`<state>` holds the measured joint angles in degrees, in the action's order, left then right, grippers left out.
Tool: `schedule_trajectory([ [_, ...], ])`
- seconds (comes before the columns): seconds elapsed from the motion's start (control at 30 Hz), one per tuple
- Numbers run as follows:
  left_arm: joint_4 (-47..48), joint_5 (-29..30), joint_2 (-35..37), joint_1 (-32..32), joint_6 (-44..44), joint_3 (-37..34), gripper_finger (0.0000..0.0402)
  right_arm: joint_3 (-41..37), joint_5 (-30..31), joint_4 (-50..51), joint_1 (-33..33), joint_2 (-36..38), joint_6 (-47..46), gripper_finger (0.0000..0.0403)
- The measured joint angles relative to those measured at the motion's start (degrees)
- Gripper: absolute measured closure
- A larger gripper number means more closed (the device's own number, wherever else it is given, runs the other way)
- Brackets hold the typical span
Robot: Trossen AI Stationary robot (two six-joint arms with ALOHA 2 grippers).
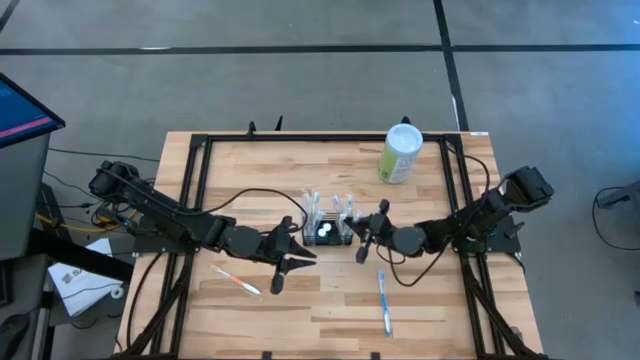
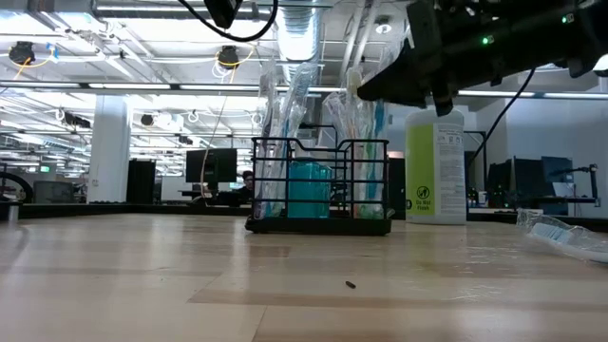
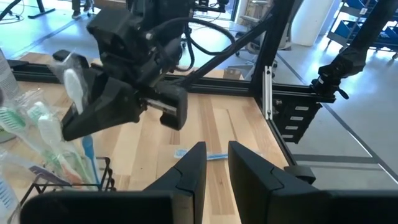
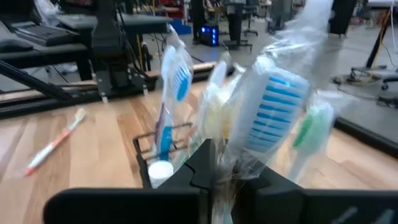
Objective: Pick & Place toothbrushing station
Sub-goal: Put the left blue toothbrush into the right compartment of the organizer
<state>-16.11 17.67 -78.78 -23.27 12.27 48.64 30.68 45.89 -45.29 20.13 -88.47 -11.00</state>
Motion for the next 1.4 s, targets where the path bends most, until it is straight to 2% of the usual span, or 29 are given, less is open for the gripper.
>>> schedule_trajectory([
  [0.3, -0.4, 0.1, 0.0, 0.0, 0.0, 0.0, 0.0340, 0.0, -1.1, 1.6, 0.1, 0.0, -2.6, 0.0393],
  [0.63, -0.4, 0.1, 0.0, 0.0, 0.0, 0.0, 0.0340, 0.0, -1.1, 1.6, 0.1, 0.0, -2.5, 0.0338],
  [1.4, -0.5, 0.1, 0.0, 0.0, 0.0, 0.0, 0.0340, 0.1, -0.8, -1.1, 2.0, 1.6, 3.5, 0.0335],
])
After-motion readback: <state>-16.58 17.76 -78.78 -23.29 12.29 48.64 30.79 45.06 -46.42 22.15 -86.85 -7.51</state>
